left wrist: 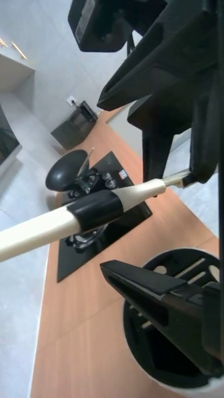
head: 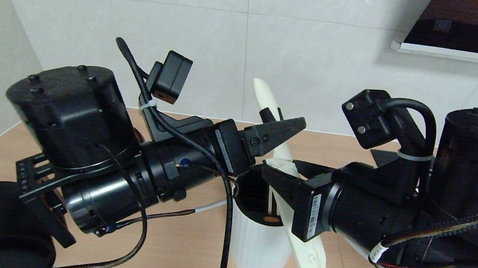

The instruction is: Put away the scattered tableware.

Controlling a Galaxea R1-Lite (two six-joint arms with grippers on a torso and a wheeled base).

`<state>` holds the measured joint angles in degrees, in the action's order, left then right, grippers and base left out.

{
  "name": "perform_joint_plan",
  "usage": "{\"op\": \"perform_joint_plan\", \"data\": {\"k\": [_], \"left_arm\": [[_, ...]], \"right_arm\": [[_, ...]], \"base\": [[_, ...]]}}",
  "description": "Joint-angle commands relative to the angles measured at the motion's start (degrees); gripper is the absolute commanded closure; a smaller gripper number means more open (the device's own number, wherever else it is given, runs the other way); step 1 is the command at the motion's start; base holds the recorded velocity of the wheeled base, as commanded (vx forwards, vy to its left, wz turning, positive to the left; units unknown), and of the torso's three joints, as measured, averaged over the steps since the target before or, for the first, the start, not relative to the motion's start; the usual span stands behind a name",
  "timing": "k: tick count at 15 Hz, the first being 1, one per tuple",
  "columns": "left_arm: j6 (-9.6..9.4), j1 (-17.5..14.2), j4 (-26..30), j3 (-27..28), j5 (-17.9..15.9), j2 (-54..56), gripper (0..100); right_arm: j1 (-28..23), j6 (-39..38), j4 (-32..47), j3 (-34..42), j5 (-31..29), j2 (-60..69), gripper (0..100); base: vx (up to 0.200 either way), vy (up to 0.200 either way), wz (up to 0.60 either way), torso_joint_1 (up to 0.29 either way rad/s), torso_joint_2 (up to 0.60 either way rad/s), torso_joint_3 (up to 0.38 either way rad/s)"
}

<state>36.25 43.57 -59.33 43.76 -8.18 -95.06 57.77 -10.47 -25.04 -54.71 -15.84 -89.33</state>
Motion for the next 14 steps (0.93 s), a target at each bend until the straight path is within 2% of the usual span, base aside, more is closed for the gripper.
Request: {"op": "perform_joint_plan", "data": {"k": [1,12,13,14], "left_arm": [[0.04,0.02,-0.17,0.01,0.01,-0.3,0],[0.04,0.02,-1.66,0.01,0.8,-0.83,0],[0.04,0.02,-1.58,0.01,0.8,-0.83,100],[0.04,0.02,-1.58,-0.08,0.8,-0.83,100]], "right_arm": [[0.24,0.01,-0.19,0.04,0.02,-0.14,100],[1.64,0.19,-0.27,1.36,0.1,-0.05,100],[1.73,0.19,-0.27,1.45,0.02,0.04,100],[1.73,0.28,-0.27,1.71,0.1,0.12,100]], "base": [[0.0,0.0,0.0,0.0,0.0,0.0],[0.0,0.0,0.0,0.0,0.0,0.0],[0.0,0.0,0.0,0.0,0.0,0.0],[0.0,0.0,0.0,0.0,0.0,0.0]]}}
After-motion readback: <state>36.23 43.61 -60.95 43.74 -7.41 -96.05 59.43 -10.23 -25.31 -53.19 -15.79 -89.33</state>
